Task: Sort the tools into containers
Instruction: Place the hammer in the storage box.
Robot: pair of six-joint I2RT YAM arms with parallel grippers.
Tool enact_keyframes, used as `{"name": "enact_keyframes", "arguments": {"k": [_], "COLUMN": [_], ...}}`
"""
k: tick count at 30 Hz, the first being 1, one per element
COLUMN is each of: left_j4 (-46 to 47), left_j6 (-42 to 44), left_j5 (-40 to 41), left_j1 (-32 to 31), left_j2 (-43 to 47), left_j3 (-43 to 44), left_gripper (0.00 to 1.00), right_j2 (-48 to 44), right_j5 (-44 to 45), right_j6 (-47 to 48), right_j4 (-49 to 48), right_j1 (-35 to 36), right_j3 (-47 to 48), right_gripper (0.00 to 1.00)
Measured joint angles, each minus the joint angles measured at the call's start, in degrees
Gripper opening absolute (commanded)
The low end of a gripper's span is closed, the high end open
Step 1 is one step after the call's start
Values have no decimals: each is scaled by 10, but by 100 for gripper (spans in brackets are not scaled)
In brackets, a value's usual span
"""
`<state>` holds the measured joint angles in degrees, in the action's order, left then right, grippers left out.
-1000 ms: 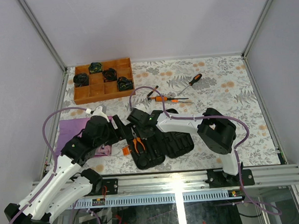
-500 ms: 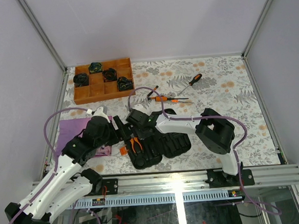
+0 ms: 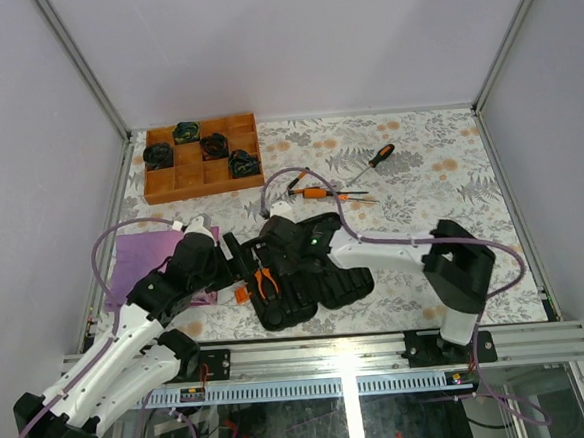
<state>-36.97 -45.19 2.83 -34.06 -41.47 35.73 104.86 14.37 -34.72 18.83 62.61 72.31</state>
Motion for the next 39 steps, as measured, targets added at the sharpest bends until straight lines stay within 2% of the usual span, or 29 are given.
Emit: {"name": "enact_keyframes", "arguments": {"k": [9,14,17,30,39], "left_j4": [37,75,99,183,252], "left_j6": [-15,-17,-17,-7,19], "left_j5": [4,4,5,10,-5], "left_j1": [0,0,1,11,14], "left_j2": [-21,-61,-88,-182,-247], "left_j3": [-32,-52,-58,-80,-85], "left_gripper": [79,79,79,78,77], "right_j2": [-147,-193,-208,-233,-222], "right_j5": [50,33,10,-97,-110], "right_j6": [10,4,2,-20,-26], "right_j4": [-59,-76,-88,-143,-140], "right_j1": [-12,-38,-43,-43,-43], "right_j3": [-122,-229,-257,-309,-309], "right_gripper": [38,37,36,29,28]}}
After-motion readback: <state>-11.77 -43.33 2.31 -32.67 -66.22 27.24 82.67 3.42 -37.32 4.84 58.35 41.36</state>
